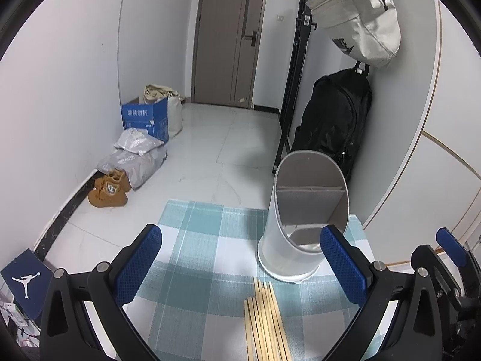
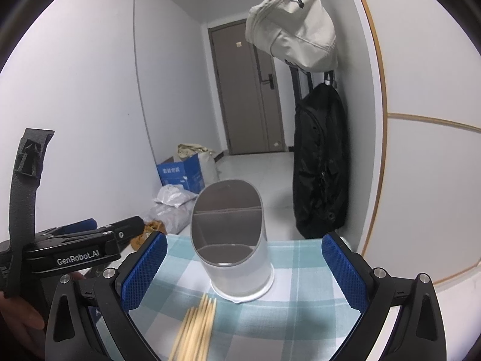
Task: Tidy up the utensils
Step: 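Lower the left gripper onto the wooden chopstick bundle and grasp one chopstick, then grasp a chopstick with the right gripper while the left gripper holds its chopstick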
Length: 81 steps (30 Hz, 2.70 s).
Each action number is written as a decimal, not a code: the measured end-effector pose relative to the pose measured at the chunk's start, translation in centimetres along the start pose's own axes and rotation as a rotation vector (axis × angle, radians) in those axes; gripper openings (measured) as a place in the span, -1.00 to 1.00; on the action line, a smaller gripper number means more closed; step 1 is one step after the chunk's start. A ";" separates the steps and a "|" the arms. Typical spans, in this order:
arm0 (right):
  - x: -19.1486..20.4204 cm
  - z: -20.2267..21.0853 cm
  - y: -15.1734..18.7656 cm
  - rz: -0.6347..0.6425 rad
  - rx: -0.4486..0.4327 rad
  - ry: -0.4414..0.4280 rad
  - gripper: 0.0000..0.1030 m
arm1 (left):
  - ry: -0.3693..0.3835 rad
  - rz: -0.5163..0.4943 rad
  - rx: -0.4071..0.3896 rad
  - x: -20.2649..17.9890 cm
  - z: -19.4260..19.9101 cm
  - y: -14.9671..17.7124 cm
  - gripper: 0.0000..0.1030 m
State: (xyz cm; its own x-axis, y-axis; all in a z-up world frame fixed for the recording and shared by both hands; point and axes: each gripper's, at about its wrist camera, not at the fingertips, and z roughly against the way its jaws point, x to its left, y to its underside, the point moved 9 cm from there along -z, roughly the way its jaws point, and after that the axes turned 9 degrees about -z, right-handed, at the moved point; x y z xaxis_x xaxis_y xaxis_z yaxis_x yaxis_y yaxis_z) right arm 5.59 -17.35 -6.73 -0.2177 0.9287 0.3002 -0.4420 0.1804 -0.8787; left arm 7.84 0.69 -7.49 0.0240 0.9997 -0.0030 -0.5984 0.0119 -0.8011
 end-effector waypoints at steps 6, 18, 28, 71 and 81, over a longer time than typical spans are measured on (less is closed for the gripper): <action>-0.5 -0.8 0.5 -0.005 0.034 0.021 1.00 | 0.011 -0.019 0.116 0.5 -2.1 2.4 0.98; -1.2 -3.0 2.4 -0.013 0.142 0.039 1.00 | 0.096 -0.097 0.485 0.0 -6.5 10.4 0.88; -1.7 -3.6 3.3 -0.007 0.210 0.058 1.00 | 0.070 -0.188 0.619 -0.8 -7.0 13.3 0.69; 0.7 -4.9 8.7 -0.056 0.440 -0.064 0.91 | 0.121 -0.012 0.523 1.4 -9.2 10.3 -0.96; 4.2 -6.7 12.5 -0.058 0.613 -0.171 0.01 | 0.170 0.132 0.327 2.9 -6.3 5.8 -0.96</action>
State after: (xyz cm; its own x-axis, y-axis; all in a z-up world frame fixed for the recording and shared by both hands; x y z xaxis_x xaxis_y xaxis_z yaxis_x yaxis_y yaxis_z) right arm 4.97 -9.03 -18.95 -0.2924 0.8488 0.4404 -0.8638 -0.0369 -0.5025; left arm 9.47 3.56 -15.95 0.0456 0.9758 -0.2141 -0.8281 -0.0829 -0.5544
